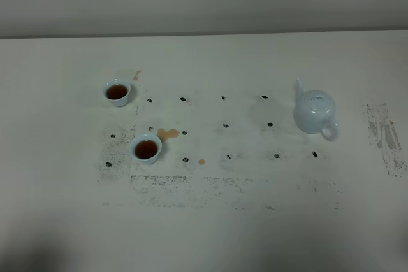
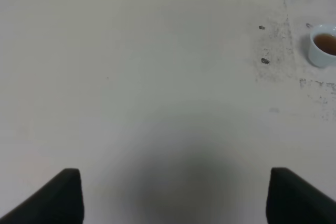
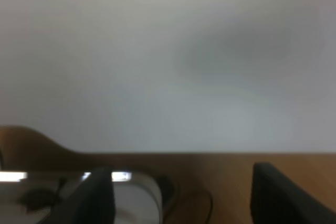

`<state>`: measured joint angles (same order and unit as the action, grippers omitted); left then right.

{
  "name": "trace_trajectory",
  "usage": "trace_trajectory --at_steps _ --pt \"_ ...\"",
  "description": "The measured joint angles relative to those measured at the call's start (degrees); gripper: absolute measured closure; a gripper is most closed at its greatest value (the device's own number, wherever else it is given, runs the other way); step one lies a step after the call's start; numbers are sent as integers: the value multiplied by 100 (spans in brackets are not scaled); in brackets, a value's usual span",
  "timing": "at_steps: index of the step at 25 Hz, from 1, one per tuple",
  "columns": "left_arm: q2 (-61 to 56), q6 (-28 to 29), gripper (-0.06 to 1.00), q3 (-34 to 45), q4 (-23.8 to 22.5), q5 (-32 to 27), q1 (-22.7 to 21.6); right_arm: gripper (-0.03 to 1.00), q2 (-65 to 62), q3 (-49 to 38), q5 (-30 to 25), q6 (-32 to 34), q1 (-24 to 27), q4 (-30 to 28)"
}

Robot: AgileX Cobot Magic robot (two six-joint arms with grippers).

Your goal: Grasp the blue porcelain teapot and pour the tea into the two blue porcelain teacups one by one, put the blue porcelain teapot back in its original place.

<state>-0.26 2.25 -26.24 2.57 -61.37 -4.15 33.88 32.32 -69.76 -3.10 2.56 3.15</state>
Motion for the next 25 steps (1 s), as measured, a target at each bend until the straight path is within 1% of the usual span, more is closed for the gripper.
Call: trace_trajectory --at_steps 6,14,18,22,25 --pt "0 0 26 0 0 0 0 43 -1104 0 80 5 0 11" --pt "0 0 26 0 0 0 0 43 -3271 -11 92 11 -65 5" --pt "0 0 26 0 5 0 0 43 -3422 -11 78 60 -171 -190" --pt "5 0 26 0 5 0 0 43 -3427 -11 78 153 -178 -197" --pt "5 0 26 0 5 0 0 43 -3427 -11 78 193 -301 -201"
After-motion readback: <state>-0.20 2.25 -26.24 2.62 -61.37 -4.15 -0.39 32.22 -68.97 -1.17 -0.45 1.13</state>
